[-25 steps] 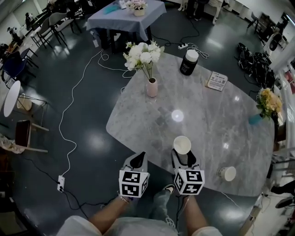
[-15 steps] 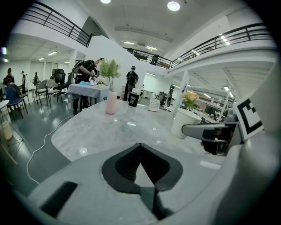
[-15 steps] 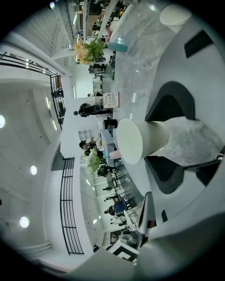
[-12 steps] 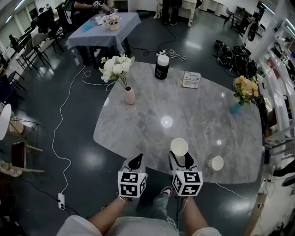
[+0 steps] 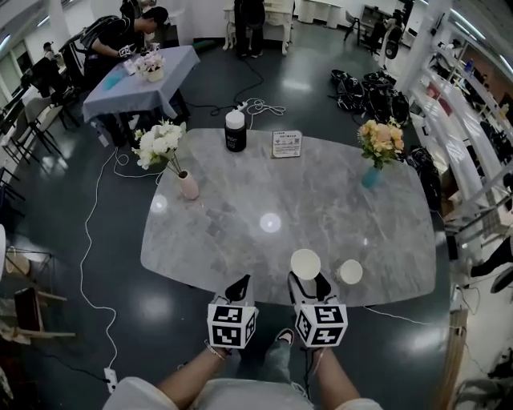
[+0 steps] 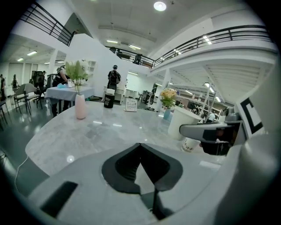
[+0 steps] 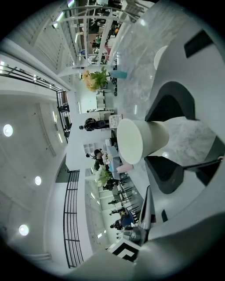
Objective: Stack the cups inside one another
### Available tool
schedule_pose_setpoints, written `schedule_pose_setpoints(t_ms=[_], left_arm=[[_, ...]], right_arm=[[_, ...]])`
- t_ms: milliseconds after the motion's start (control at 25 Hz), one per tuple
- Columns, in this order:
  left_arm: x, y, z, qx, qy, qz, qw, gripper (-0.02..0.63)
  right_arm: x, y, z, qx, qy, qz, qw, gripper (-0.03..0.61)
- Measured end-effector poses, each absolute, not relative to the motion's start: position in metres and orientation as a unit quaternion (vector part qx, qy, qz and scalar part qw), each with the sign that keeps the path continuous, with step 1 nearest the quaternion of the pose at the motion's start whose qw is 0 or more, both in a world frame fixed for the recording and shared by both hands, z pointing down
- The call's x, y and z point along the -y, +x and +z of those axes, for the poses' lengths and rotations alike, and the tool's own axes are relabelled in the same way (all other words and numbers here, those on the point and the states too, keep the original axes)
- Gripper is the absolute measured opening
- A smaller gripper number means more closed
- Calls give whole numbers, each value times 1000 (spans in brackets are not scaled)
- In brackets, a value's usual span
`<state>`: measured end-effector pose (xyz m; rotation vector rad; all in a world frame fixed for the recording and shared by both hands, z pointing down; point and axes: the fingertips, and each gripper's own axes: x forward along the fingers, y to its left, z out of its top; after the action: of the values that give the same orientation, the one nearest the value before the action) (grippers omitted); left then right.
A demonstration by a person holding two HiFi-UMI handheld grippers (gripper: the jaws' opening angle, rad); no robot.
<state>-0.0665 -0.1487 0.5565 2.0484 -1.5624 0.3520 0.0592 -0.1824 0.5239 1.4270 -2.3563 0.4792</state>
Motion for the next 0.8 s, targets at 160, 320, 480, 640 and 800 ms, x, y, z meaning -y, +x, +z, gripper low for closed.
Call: schedule_pose_setpoints(t_ms=[160, 320, 480, 640, 800], left_arm=[[152, -40, 551, 556, 779, 132, 259, -3], [153, -11, 540, 534, 797, 132, 251, -3], [154, 10, 534, 513, 812, 136, 243, -3], [155, 31, 530, 492, 826, 139, 236, -3], [161, 55, 524, 473, 840, 140, 227, -3]], right_arm=[[179, 85, 515, 818, 527, 166, 162, 244], [174, 114, 503, 804, 550, 162, 154, 244], [169, 136, 494, 792, 571, 160, 146, 244], [164, 157, 488, 778, 592, 160, 138, 244], [159, 180, 483, 764, 611, 158, 134, 244]])
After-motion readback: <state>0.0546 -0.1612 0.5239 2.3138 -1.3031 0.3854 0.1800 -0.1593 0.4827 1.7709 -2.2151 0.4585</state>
